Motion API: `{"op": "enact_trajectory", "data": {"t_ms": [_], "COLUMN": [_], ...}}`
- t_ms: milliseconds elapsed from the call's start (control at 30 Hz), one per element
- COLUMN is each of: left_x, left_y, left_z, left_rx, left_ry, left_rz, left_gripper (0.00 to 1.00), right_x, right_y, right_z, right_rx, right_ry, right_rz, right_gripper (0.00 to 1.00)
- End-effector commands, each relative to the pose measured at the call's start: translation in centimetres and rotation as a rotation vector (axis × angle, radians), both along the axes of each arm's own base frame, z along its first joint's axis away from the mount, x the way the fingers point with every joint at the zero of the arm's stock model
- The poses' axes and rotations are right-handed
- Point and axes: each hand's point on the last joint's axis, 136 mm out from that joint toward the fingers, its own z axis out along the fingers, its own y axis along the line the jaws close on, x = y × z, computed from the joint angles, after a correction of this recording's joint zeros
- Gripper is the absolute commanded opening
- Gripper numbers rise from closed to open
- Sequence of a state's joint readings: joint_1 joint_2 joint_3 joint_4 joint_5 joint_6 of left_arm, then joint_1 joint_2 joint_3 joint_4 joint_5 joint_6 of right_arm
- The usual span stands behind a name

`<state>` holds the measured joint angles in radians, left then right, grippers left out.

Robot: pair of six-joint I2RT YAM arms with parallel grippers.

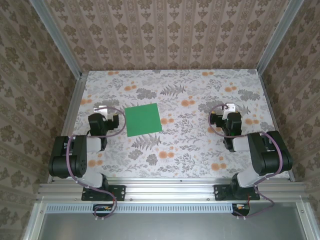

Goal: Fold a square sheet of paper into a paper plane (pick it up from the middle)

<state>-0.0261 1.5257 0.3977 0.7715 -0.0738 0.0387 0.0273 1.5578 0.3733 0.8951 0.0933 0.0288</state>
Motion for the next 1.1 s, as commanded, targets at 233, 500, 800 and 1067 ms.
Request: {"op": "enact_trajectory", "data": {"t_ms": [233,500,800,1067], "left_x": [0.9,0.9,0.9,1.6], "left_y": [-0.3,-0.3,-0.3,-0.9], "left_z": [1.6,1.6,1.6,3.1], "left_rx": [-0.007,-0.007,-0.008,-0.019], "left_ry": [-0.053,-0.053,-0.053,0.035], "left_rz": [-0.015,-0.014,-0.014,-0.054], "left_gripper": [1.00,1.00,1.00,1.00], "right_x": [0.8,-0.4,-0.1,-0.5], "right_y": [0.3,2.1,1.4,1.9], "right_z": [1.6,2.3,2.1,2.7], "right_rx": [0.011,0.008,0.009,0.000], "right_ry": [-0.058,-0.135,-0.114,-0.132], "right_rz": [0.026,0.136,0.093,0.120], "right_gripper": [1.00,1.00,1.00,1.00]}}
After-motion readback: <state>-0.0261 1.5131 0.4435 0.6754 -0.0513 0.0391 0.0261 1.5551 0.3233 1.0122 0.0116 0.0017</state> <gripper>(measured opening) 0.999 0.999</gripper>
